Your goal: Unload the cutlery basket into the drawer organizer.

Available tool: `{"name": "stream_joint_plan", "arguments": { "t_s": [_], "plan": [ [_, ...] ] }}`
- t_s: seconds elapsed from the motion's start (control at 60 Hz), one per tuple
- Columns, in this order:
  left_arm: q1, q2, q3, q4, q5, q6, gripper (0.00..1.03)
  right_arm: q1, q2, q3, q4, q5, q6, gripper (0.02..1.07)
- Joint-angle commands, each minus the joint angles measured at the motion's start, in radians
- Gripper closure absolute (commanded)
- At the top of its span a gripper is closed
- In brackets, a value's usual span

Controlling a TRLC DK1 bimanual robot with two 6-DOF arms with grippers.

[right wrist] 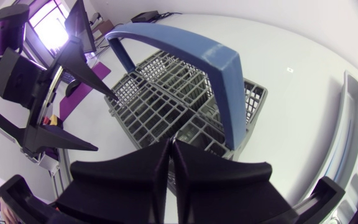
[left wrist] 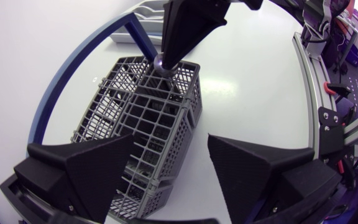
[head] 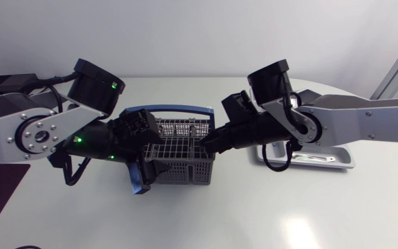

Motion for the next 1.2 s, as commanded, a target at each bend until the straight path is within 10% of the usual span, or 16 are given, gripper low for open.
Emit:
{"name": "stream_joint_plan", "arguments": {
  "t_s": [0.0, 1.183],
  "plan": [
    [0.012, -0.013, -0.03, 0.008, 0.011, -0.003, 0.14, -0.002, -0.022, -0.016, 0.025, -0.031, 0.008, 1.02],
    [0.036, -0.031, -0.036, 0.007, 0.032, 0.008, 0.14, -0.096, -0.279, -0.015, -0.077, -0.258, -0.003, 1.02]
  ]
}}
